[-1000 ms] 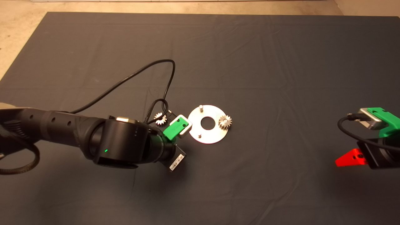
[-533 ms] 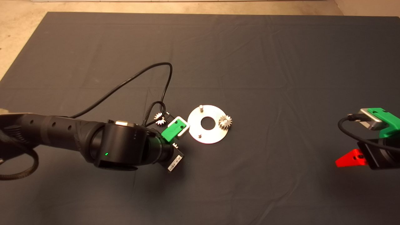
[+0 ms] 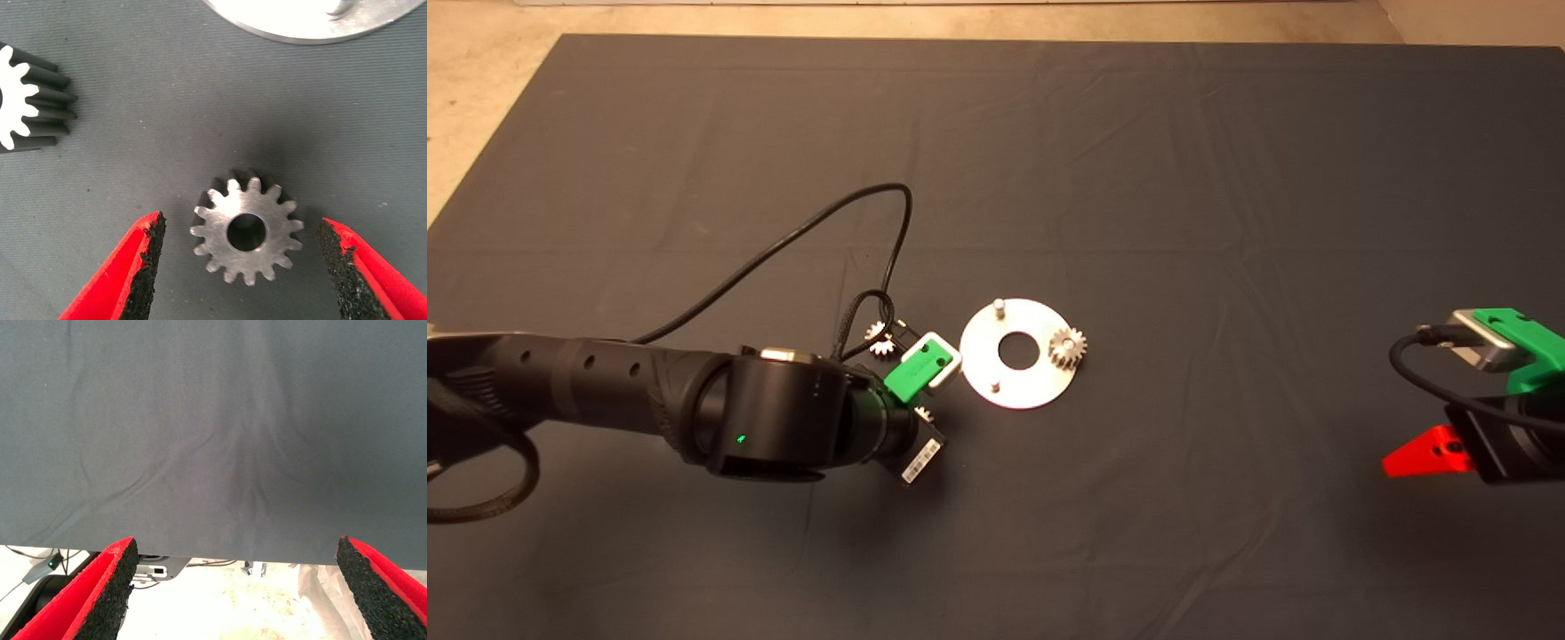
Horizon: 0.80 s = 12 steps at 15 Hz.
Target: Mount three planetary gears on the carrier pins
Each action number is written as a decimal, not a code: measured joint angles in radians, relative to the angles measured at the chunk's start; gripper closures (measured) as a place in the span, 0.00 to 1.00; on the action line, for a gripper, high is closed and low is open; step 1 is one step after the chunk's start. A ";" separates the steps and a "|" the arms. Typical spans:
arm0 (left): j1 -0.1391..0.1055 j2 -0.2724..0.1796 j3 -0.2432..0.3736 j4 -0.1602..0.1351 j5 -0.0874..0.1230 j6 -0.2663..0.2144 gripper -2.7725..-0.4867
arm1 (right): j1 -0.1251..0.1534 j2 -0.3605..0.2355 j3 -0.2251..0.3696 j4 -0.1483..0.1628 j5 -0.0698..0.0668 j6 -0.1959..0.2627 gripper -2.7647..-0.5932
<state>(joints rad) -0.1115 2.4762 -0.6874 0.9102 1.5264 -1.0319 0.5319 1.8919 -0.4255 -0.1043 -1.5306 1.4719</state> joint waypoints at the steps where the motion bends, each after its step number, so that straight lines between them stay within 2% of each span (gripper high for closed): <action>1: 0.001 0.000 0.000 0.000 0.000 0.001 0.51 | 0.000 0.000 0.000 0.000 0.000 0.000 0.26; 4: 0.001 0.000 0.000 0.008 0.000 0.010 0.51 | 0.000 0.000 0.000 0.000 0.000 0.000 0.26; 8: 0.023 0.000 -0.014 0.014 0.000 0.019 0.51 | 0.000 0.000 0.000 0.000 0.000 0.000 0.26; 11: 0.026 0.000 -0.016 0.016 0.000 0.021 0.51 | 0.000 0.000 0.000 0.000 0.000 0.000 0.26; 12: 0.026 0.000 -0.017 0.017 0.000 0.021 0.54 | 0.000 0.000 0.001 0.000 0.000 0.000 0.26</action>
<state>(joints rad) -0.0855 2.4762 -0.7043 0.9270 1.5260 -1.0111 0.5323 1.8919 -0.4247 -0.1043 -1.5302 1.4721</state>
